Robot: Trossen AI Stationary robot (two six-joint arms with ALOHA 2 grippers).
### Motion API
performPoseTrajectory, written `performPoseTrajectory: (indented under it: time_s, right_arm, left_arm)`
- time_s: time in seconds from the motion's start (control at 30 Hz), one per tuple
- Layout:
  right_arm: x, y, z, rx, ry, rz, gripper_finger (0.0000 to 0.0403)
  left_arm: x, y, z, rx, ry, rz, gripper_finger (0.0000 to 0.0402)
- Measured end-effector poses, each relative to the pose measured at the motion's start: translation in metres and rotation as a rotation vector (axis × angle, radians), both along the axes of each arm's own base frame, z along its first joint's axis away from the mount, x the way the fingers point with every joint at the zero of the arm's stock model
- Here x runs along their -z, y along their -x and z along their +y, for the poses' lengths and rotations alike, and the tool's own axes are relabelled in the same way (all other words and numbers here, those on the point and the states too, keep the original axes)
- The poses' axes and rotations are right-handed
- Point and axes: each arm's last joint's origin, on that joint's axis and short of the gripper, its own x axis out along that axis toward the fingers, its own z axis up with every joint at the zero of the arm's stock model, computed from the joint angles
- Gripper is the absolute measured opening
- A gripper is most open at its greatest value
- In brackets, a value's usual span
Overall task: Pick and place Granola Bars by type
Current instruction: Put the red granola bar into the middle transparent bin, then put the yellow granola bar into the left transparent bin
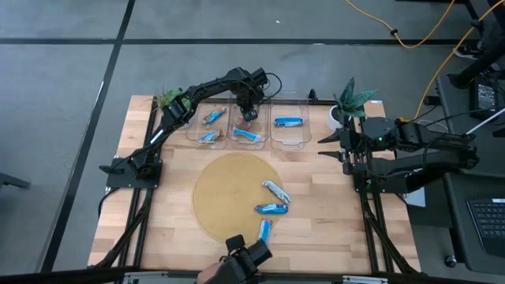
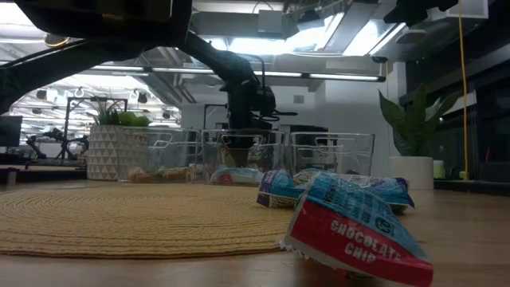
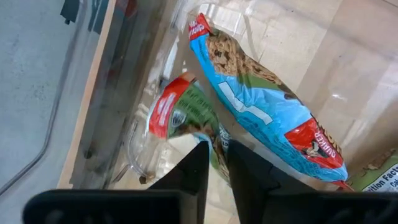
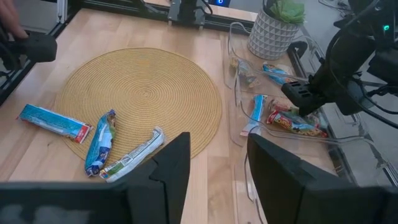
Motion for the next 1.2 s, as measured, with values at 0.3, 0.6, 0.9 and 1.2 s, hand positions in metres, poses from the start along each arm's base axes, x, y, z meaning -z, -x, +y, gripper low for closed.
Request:
performPoseTrajectory:
  time_s: [0.3,0.6,0.9,1.2]
  right_arm:
    - [0.0,0.0,0.0,0.0,0.0,0.0,0.0161]
    - [0.0,0.0,0.0,0.0,0.0,0.0,0.0161]
    - [0.0,0.0,0.0,0.0,0.0,0.0,0.0161]
    - [0.0,0.0,0.0,-0.001,0.001,0.0,0.0161]
  left_arm:
    - [-0.008,0.0,-0.003,0.006,0.017,-0.029,0.0101]
    - [-0.02,0.002,-0.005,-0.003,0.0,-0.043,0.0113]
    - [-0.021,0.003,-0.009,-0.012,0.042,-0.039,0.0107]
    - [-0.057,0.017,-0.036,0.064,0.206,-0.035,0.01]
